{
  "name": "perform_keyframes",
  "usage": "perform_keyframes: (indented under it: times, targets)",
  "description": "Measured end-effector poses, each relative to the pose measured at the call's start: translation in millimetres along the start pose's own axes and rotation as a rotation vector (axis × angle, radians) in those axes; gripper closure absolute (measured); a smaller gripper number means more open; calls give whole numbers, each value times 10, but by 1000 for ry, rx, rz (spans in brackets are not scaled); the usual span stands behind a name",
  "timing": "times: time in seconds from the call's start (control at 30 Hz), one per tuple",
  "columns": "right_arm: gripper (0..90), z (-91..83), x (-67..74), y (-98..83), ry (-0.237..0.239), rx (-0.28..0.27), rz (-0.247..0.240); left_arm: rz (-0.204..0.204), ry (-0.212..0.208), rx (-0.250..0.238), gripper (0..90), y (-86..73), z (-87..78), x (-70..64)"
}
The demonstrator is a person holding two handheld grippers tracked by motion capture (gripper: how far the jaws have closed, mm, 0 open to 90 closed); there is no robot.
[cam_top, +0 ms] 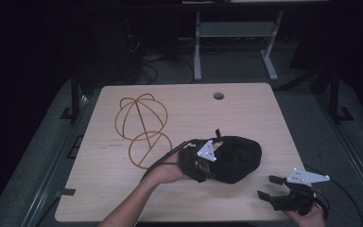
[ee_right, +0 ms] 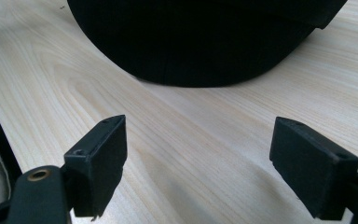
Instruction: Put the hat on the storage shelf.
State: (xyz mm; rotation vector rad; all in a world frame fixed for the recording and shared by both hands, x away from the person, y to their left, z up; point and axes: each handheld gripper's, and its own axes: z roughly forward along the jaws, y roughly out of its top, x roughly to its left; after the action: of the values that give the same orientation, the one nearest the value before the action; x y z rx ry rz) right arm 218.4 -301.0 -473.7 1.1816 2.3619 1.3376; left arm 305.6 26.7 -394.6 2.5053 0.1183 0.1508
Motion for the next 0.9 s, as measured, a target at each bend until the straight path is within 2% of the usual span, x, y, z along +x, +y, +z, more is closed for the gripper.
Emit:
perform_keyframes:
  times: [0.13, 0.33, 0.43, 0.57, 0.73, 0.87, 0.9]
  targets:
    - [185, 10, 1, -2, 2, -2, -2, -5, -7, 16, 493, 23, 66, -26]
    - [185, 7, 1, -4, 3, -2, -4, 19, -30, 18, 655, 77, 104, -82]
    - [184, 15, -2, -11, 3, 7, -7, 24, -63, 26, 726, 126, 139, -117]
    - [185, 9, 17, -6, -4, 5, -22, 31, -68, 23, 761, 170, 148, -147]
    - [163, 19, 12, 4, -1, -16, -9, 41, -72, 9, 803, 227, 144, -172]
    - [158, 12, 20, 8, 3, -27, -2, 21, -93, -21, 812, 246, 128, -166]
    - [154, -3, 32, 15, -5, -42, 8, 10, -107, -42, 812, 262, 104, -155]
